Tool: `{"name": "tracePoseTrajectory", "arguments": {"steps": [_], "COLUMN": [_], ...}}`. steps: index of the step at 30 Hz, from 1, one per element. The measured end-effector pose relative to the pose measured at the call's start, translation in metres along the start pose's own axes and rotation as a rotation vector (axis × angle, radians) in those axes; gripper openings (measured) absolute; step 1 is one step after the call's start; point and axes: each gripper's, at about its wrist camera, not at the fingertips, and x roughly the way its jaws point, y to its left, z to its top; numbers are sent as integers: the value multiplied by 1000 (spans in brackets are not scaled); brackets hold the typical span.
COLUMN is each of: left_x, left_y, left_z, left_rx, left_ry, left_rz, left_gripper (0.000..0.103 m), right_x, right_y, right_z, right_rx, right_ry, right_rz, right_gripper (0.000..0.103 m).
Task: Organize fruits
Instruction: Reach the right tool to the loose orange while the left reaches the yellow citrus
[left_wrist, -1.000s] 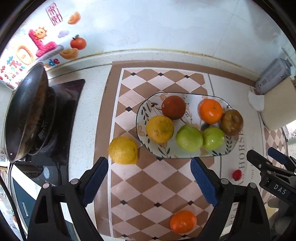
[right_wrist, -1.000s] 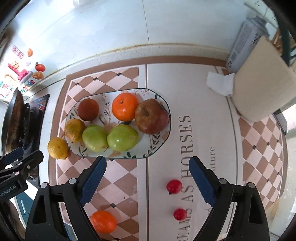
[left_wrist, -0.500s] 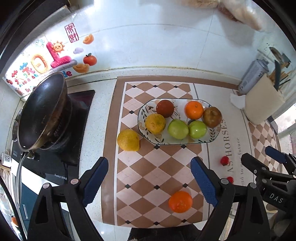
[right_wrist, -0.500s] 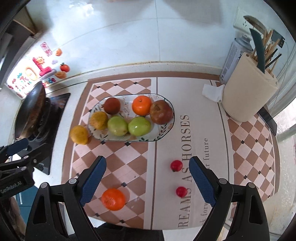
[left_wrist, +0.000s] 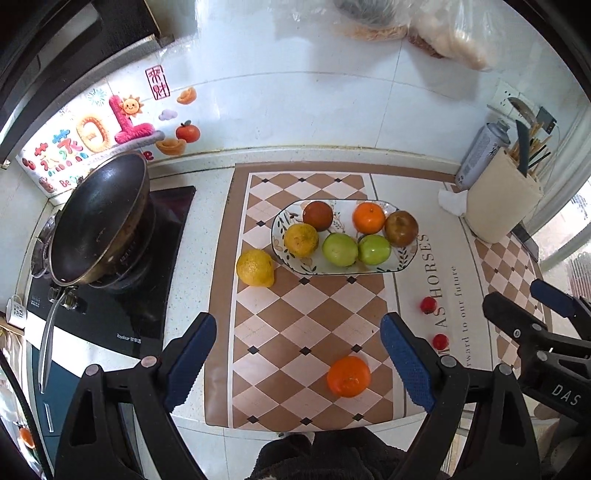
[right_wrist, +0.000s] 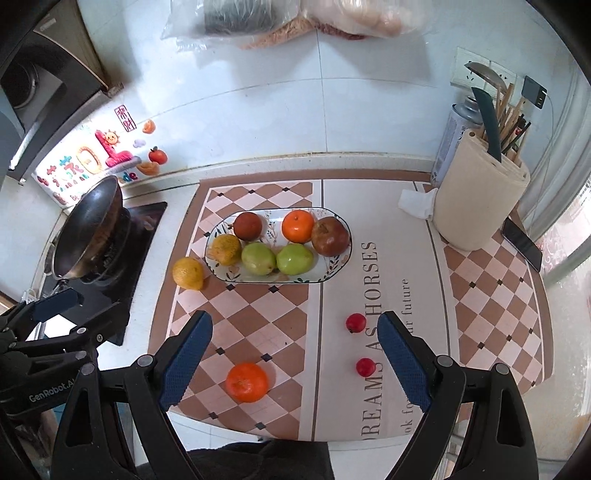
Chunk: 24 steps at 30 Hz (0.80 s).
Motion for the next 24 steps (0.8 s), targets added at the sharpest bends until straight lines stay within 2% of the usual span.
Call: {"name": "tracePoseTrajectory", "arguments": {"steps": [4,8,12,14,19,24], "left_x": [-9,-7,4,14,48,78], "left_y": [-4,-4,5,14,43,70], "left_z": [0,0,0,0,-6,-16], "left_rx": [5,-6,-32,-47,-82,-122], "left_ry": [-23,-12,3,16,81,161], "left_rz": [-4,-6,40,70,176,227], "left_gripper": [91,91,91,91,91,91], "right_x": [-4,3,24,42,114,192], "right_y": [-2,-10,-17,-17,-3,22], "right_z": [-2,-5,-8,-12,-32,-64], "right_rx": [17,55,90,92,93,59], "right_ry": [-6,17,74,118,303,499], "right_rz": [14,41,84,102,188,222], "right_gripper": [93,93,93,94,94,94]}}
